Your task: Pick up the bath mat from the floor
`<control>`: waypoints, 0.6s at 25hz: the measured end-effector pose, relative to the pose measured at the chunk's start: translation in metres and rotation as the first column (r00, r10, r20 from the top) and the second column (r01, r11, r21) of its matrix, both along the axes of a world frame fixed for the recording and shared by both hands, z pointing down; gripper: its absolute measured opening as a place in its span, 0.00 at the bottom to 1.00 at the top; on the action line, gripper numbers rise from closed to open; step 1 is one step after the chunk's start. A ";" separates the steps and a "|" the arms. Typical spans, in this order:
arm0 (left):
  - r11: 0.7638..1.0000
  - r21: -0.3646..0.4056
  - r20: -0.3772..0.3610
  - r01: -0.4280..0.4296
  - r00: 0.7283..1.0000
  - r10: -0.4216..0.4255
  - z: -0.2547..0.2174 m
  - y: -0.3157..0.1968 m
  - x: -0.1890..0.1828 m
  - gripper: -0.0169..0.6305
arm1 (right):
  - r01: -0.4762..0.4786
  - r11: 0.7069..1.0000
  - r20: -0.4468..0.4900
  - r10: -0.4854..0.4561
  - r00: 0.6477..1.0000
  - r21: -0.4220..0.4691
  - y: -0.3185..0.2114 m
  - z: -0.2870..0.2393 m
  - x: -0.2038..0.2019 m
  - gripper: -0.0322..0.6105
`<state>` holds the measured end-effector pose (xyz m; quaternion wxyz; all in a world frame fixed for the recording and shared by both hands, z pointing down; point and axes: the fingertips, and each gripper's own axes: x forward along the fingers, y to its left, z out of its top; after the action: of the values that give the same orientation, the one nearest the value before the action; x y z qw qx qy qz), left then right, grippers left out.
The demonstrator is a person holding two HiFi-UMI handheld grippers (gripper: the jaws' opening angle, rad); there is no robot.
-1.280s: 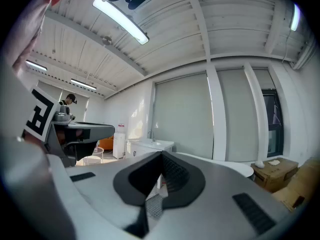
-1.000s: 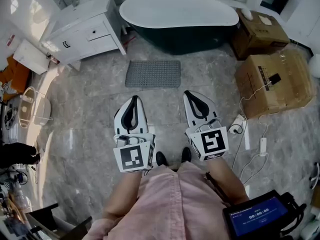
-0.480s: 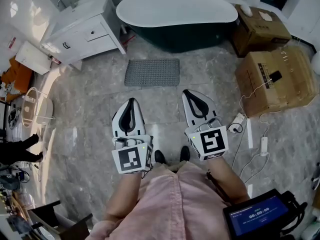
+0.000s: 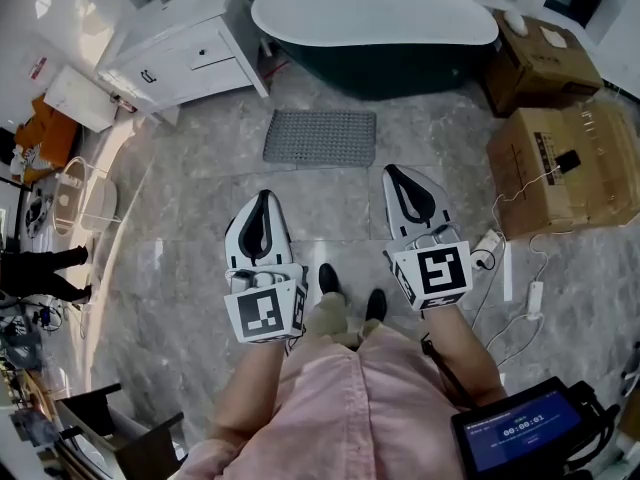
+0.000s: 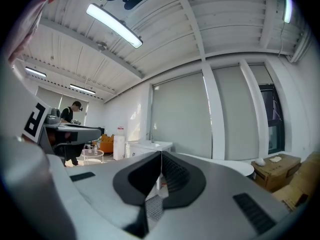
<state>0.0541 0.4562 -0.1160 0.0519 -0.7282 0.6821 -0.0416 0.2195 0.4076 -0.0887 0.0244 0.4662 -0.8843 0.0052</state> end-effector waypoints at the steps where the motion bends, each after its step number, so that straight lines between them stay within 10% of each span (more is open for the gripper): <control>1: 1.000 0.001 0.000 0.000 1.000 0.000 0.001 -0.002 -0.003 0.06 | -0.002 1.000 -0.003 0.002 1.000 0.001 -0.003 0.001 -0.002 0.08; 15: 0.998 -0.028 -0.054 -0.064 0.997 0.062 0.035 -0.064 -0.072 0.06 | -0.050 0.998 -0.057 0.048 0.997 -0.033 -0.048 0.028 -0.068 0.08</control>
<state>-0.0177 0.3924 -0.0809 0.0241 -0.7509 0.6593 -0.0307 0.1516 0.3592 -0.0605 0.0571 0.4872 -0.8714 0.0078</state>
